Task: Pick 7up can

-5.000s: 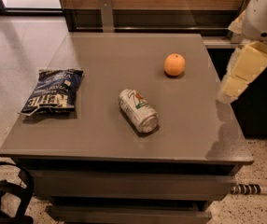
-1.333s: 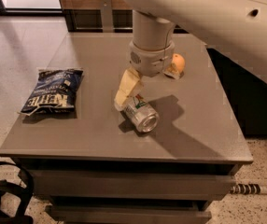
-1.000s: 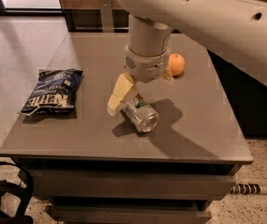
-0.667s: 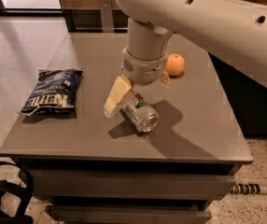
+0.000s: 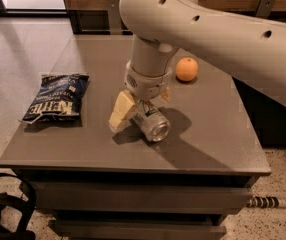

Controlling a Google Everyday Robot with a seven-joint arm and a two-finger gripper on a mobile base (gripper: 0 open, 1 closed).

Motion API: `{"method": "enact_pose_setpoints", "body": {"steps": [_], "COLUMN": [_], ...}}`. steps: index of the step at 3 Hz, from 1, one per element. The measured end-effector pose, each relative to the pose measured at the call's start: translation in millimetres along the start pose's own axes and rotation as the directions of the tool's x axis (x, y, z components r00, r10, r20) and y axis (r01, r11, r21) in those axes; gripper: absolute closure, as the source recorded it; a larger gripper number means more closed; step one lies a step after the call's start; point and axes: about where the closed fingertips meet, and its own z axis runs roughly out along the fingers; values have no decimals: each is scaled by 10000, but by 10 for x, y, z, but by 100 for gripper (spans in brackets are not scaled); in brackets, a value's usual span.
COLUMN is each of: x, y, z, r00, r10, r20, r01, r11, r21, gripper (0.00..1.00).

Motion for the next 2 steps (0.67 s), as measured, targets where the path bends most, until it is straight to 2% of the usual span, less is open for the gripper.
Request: {"method": "enact_pose_setpoints", "body": {"steps": [1,2], "x": [-3,-4], "y": [5,14], "z": [-1,1], "r00": [10000,10000], "r10": [-7,-24], "r20": [20,26], "r01": [7,24], "r11": [10000,10000], "r21": [4,7], "gripper": [37,68]}}
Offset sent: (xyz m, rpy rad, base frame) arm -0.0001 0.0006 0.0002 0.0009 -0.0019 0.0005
